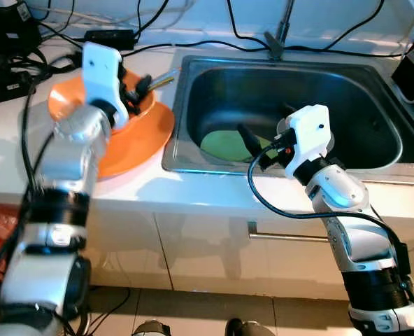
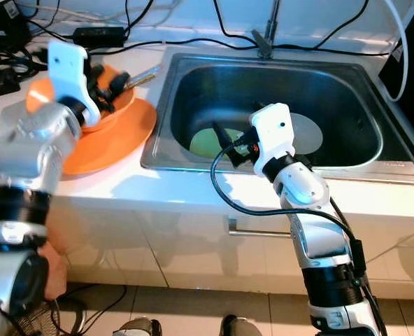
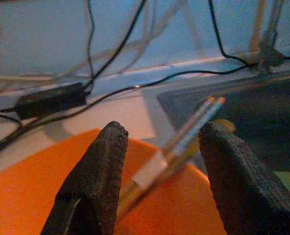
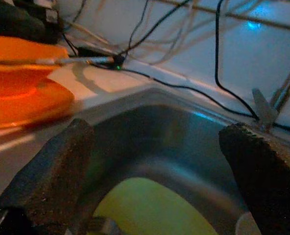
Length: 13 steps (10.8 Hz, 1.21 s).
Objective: Kitchen organization
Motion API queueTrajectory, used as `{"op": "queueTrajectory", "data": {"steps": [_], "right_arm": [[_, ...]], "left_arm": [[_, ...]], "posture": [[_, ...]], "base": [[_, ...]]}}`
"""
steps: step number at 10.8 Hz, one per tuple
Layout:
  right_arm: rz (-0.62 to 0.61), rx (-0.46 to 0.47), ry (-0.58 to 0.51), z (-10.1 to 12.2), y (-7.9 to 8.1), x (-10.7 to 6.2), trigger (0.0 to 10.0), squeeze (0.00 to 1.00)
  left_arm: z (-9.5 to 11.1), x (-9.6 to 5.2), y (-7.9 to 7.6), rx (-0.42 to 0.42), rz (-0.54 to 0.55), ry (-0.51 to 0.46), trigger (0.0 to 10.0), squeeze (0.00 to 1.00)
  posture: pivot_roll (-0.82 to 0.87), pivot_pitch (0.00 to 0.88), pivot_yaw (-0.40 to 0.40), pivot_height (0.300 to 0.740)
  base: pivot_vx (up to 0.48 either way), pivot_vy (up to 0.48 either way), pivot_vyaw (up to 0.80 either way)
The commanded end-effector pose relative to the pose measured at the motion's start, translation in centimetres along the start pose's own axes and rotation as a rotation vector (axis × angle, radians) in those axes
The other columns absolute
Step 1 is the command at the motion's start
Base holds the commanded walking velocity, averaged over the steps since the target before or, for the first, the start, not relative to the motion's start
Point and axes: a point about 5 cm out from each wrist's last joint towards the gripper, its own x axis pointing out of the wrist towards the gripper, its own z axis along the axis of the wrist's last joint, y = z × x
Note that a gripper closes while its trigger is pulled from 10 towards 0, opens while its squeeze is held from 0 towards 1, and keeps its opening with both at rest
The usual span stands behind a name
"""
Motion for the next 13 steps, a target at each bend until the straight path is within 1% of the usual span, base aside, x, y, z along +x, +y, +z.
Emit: {"op": "queueTrajectory", "data": {"steps": [1, 2, 3, 4, 5, 6, 7, 8, 10, 12, 13], "right_arm": [[-0.008, 0.012, 0.010, -0.1, 0.0, -0.7, 10.0, 0.87], [-0.015, 0.017, 0.021, -0.2, 0.0, -1.1, 10.0, 0.86], [-0.020, 0.020, 0.029, -0.2, 0.0, -1.3, 10.0, 0.86], [-0.024, 0.025, 0.033, -0.1, 0.1, -1.5, 10.0, 0.86], [-0.021, 0.036, 0.035, 0.1, 0.2, -1.7, 10.0, 0.86], [-0.010, 0.049, 0.036, 0.4, 0.4, -1.8, 10.0, 0.82], [0.021, 0.068, 0.045, 0.6, 1.0, -2.1, 10.0, 0.74], [0.034, 0.075, 0.055, 0.5, 1.3, -2.5, 10.0, 0.70], [0.038, 0.079, 0.083, 0.3, 1.6, -3.2, 10.0, 0.67], [0.029, 0.072, 0.097, 0.2, 1.3, -3.6, 10.0, 0.66], [0.027, 0.070, 0.101, 0.2, 1.2, -3.5, 10.0, 0.65]], "left_arm": [[0.1, 0.4, 0.9, 0.039, 0.036, 0.022, 10.0, 0.00], [0.0, 0.7, 2.1, 0.052, 0.087, 0.057, 10.0, 0.00], [-0.2, 0.9, 2.8, 0.049, 0.114, 0.078, 10.0, 0.00], [-0.4, 1.0, 3.4, 0.053, 0.114, 0.113, 10.0, 0.00], [-0.8, 1.2, 3.3, 0.059, 0.074, 0.154, 10.0, 0.00], [-1.2, 1.4, 3.1, 0.066, 0.034, 0.185, 10.0, 0.00], [-1.7, 1.5, 2.8, 0.097, -0.012, 0.226, 10.0, 0.00], [-2.0, 1.5, 2.6, 0.111, -0.051, 0.244, 10.0, 0.00], [-1.8, 1.6, 3.1, 0.106, -0.081, 0.263, 10.0, 0.00], [-0.9, 1.7, 3.2, 0.129, -0.121, 0.254, 10.0, 0.00], [-1.1, 1.5, 3.4, 0.133, -0.154, 0.281, 10.0, 0.00]], "posture": [[0.08, 0.100, 0.035, 0.740], [0.08, 0.104, 0.041, 0.740], [0.08, 0.104, 0.041, 0.740], [0.08, 0.107, 0.046, 0.740], [0.07, 0.114, 0.050, 0.740], [0.07, 0.124, 0.056, 0.740], [0.08, 0.134, 0.064, 0.740], [0.07, 0.142, 0.069, 0.740], [0.06, 0.156, 0.079, 0.740], [0.06, 0.166, 0.079, 0.740], [0.06, 0.169, 0.078, 0.740]], "base": [[0.000, 0.000, 0.00], [0.000, 0.000, 0.00], [0.000, 0.000, 0.00], [0.000, 0.000, 0.00], [0.000, 0.000, 0.00], [0.000, 0.000, 0.00], [0.000, 0.000, 0.00], [0.000, 0.000, 0.00], [0.000, 0.000, 0.00], [0.000, 0.000, 0.00], [0.000, 0.000, 0.00]]}}
